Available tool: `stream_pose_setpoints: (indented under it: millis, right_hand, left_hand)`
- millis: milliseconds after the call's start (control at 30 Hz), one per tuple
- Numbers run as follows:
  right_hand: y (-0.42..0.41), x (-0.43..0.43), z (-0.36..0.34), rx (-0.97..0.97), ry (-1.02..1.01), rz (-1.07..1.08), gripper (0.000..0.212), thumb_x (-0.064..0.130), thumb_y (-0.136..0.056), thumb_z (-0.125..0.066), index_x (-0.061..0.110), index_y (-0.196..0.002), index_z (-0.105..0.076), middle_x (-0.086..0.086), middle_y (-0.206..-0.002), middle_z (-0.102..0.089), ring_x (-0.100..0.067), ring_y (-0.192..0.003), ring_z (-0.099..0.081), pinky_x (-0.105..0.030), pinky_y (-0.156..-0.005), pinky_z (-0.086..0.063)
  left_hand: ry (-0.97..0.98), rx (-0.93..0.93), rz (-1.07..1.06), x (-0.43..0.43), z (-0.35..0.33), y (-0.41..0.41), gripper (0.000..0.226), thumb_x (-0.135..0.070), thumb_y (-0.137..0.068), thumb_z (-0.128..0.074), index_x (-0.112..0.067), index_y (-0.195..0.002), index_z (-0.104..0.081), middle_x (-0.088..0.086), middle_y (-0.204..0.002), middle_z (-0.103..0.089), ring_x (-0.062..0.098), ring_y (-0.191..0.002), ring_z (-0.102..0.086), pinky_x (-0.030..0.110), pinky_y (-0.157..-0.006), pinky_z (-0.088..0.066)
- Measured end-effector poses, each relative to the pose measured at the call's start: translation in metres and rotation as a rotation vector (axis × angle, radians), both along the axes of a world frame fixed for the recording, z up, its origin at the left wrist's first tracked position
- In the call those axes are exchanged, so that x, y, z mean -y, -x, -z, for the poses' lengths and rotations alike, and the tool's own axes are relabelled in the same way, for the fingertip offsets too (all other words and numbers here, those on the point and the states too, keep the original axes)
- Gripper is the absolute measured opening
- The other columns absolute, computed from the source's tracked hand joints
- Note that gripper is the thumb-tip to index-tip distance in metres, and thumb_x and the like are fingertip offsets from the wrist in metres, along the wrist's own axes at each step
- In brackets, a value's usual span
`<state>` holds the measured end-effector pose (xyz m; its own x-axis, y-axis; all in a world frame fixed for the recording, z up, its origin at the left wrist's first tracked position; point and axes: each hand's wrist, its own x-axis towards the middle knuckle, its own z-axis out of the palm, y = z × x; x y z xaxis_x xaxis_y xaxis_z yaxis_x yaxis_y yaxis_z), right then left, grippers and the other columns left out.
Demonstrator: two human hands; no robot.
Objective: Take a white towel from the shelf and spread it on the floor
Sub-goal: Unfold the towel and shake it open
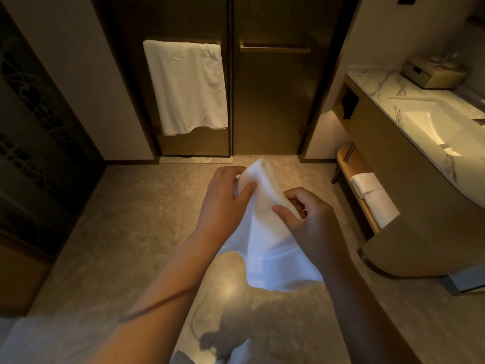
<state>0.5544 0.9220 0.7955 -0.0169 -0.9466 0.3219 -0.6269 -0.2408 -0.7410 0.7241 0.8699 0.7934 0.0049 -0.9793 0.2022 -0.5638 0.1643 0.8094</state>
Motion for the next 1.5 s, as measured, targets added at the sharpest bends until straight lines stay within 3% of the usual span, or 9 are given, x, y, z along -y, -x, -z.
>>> stream_pose_setpoints:
  millis: [67, 200, 300, 567, 767, 1000, 1167, 1300, 1500]
  right_hand:
    - [-0.005, 0.001, 0.002, -0.017, 0.041, 0.026, 0.015, 0.028, -0.085, -0.068, 0.025, -0.099, -0.063, 0.018, -0.086, -0.061, 0.001, -0.083, -0.057, -0.008, -0.068, -0.042]
    - [-0.014, 0.001, 0.006, -0.059, 0.075, 0.048, 0.014, 0.025, -0.086, -0.068, 0.019, -0.098, -0.064, 0.012, -0.087, -0.062, -0.001, -0.080, -0.058, -0.013, -0.067, -0.046]
    - [-0.016, -0.001, 0.005, -0.052, 0.064, 0.040, 0.013, 0.026, -0.087, -0.067, 0.018, -0.097, -0.065, 0.010, -0.085, -0.063, -0.002, -0.077, -0.059, -0.019, -0.067, -0.048]
    - [-0.014, 0.000, 0.003, 0.045, -0.042, -0.017, 0.019, 0.031, -0.089, -0.064, 0.021, -0.105, -0.066, 0.012, -0.091, -0.067, -0.001, -0.082, -0.063, -0.019, -0.072, -0.051]
    - [-0.004, 0.003, 0.003, 0.208, -0.180, -0.230, 0.030, 0.025, -0.098, -0.039, 0.024, -0.116, -0.063, 0.003, -0.116, -0.061, -0.008, -0.102, -0.056, -0.012, -0.086, -0.042]
    - [-0.002, 0.009, 0.010, 0.225, -0.282, -0.365, 0.034, 0.017, -0.098, -0.047, 0.033, -0.127, -0.055, 0.022, -0.107, -0.051, 0.000, -0.101, -0.056, -0.013, -0.081, -0.044]
    - [-0.007, 0.010, 0.015, 0.118, -0.259, -0.340, 0.058, 0.014, -0.090, -0.057, 0.032, -0.142, -0.040, 0.011, -0.116, -0.044, 0.000, -0.103, -0.051, -0.024, -0.087, -0.049]
    - [-0.003, 0.012, 0.017, -0.003, -0.264, -0.325, 0.059, 0.025, -0.092, -0.051, 0.035, -0.146, -0.031, 0.007, -0.110, -0.044, 0.002, -0.097, -0.047, -0.013, -0.078, -0.040]
    - [-0.002, 0.011, 0.017, -0.056, -0.061, -0.097, 0.040, 0.021, -0.096, -0.052, 0.032, -0.134, -0.050, 0.010, -0.097, -0.053, 0.005, -0.090, -0.050, -0.004, -0.074, -0.034]
  left_hand:
    - [-0.022, -0.023, -0.119, -0.007, 0.002, 0.003, 0.043, -0.038, -0.086, -0.063, -0.028, -0.123, -0.043, -0.016, -0.116, -0.036, 0.004, -0.102, -0.048, 0.010, -0.067, -0.031]
    - [-0.197, -0.149, -0.074, -0.025, 0.007, 0.011, 0.017, -0.042, -0.089, -0.056, -0.027, -0.094, -0.050, -0.011, -0.093, -0.059, -0.001, -0.076, -0.057, 0.019, -0.058, -0.041]
    - [-0.273, -0.297, 0.035, -0.032, 0.006, 0.015, 0.014, -0.037, -0.094, -0.048, -0.028, -0.096, -0.058, -0.010, -0.096, -0.065, 0.006, -0.089, -0.063, 0.029, -0.073, -0.052]
    - [-0.396, -0.587, 0.077, -0.032, -0.006, 0.018, 0.019, -0.028, -0.096, -0.050, -0.016, -0.101, -0.064, 0.005, -0.105, -0.069, 0.015, -0.093, -0.069, 0.031, -0.075, -0.058]
    - [-0.379, -0.609, 0.038, -0.030, -0.008, 0.017, 0.018, -0.032, -0.091, -0.059, -0.021, -0.103, -0.066, 0.001, -0.106, -0.069, 0.012, -0.095, -0.067, 0.027, -0.072, -0.057]
    - [-0.334, -0.503, 0.002, -0.028, -0.011, 0.016, 0.026, -0.021, -0.087, -0.062, -0.021, -0.113, -0.061, -0.004, -0.106, -0.067, 0.016, -0.094, -0.067, 0.046, -0.087, -0.055]
    - [-0.324, -0.552, -0.022, -0.030, -0.013, 0.014, 0.024, -0.010, -0.090, -0.048, -0.018, -0.105, -0.065, 0.005, -0.098, -0.070, 0.020, -0.089, -0.068, 0.043, -0.081, -0.057]
    - [-0.308, -0.568, 0.010, -0.032, -0.015, 0.012, 0.027, -0.008, -0.092, -0.044, -0.016, -0.099, -0.068, 0.010, -0.087, -0.071, 0.018, -0.072, -0.067, 0.032, -0.062, -0.053]
    - [-0.252, -0.458, 0.013, -0.027, -0.012, 0.010, 0.030, -0.008, -0.093, -0.042, -0.023, -0.098, -0.068, 0.000, -0.088, -0.072, 0.017, -0.082, -0.069, 0.036, -0.071, -0.055]
